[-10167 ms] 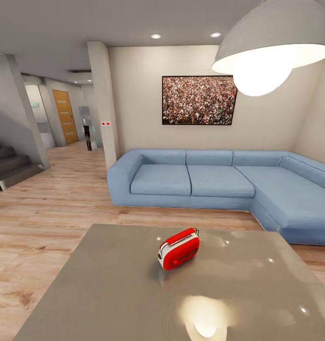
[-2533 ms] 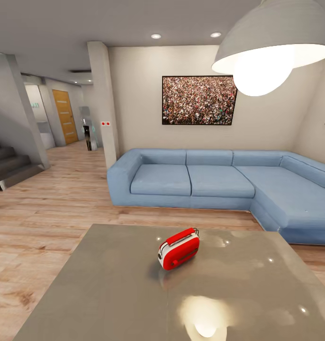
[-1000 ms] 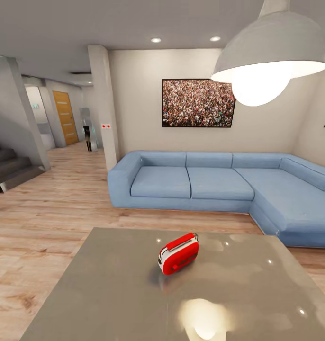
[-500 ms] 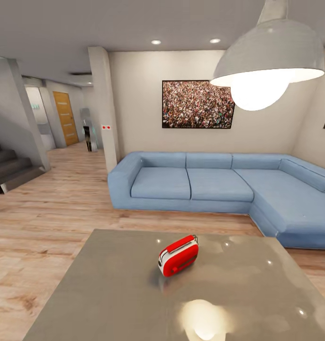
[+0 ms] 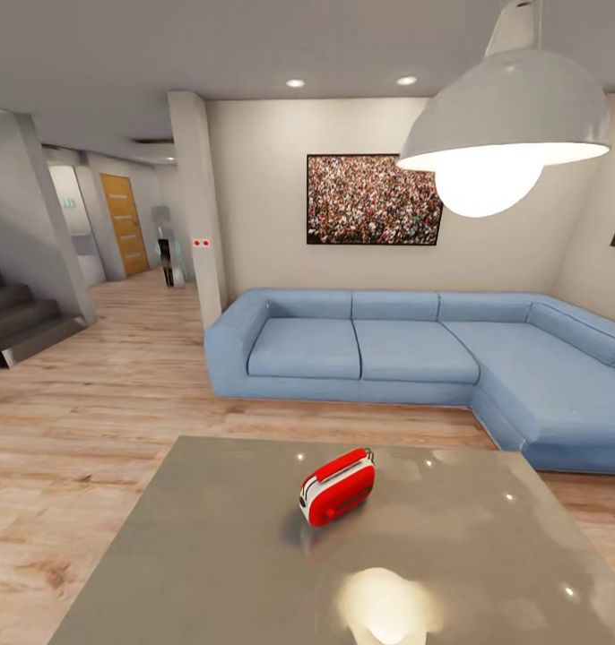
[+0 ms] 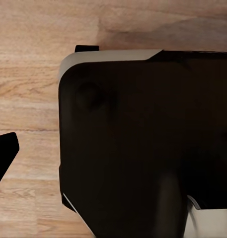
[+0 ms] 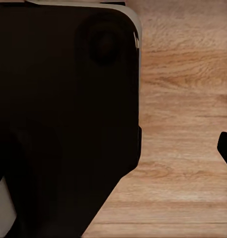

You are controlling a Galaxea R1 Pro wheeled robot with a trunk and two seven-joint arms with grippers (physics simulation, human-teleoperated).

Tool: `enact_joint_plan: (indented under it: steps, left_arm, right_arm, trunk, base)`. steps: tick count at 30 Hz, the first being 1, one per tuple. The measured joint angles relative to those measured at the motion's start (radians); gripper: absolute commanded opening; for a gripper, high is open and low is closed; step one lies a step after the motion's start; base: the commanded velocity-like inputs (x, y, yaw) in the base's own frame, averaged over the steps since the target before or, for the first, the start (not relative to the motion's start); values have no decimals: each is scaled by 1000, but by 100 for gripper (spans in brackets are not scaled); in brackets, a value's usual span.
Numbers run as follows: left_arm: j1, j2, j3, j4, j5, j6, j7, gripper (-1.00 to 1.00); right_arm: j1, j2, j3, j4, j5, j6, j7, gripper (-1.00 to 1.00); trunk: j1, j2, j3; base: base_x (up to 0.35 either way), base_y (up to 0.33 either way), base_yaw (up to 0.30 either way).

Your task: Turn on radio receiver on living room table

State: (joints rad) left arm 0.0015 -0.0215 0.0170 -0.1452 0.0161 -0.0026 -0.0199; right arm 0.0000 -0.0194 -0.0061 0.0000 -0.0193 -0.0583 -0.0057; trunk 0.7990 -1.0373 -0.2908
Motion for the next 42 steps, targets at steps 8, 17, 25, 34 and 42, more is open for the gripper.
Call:
enact_joint_plan:
  steps: [8,17,25,34,42]
  left_arm:
    - [0,0,0,0,0,0,0,100]
    - [0,0,0,-1,0,0,0,100]
    - [0,0,0,-1,0,0,-1,100]
    - [0,0,0,0,-1,0,-2,100]
    - [0,0,0,0,0,0,-2,100]
  right_arm:
    - [0,-2,0,0,1,0,0,100]
    - [0,-2,2,0,2,0,0,100]
    - [0,-2,2,0,4,0,0,100]
    - [0,-2,2,0,4,0,0,100]
    - [0,-2,2,0,5,0,0,100]
  trunk:
    - [-31,56,21]
    - [-65,119,35]
    - [-96,175,47]
    - [-130,238,61]
    - [-161,294,73]
  base:
    - [0,0,0]
    - [0,0,0]
    - [0,0,0]
    - [0,0,0]
    - [0,0,0]
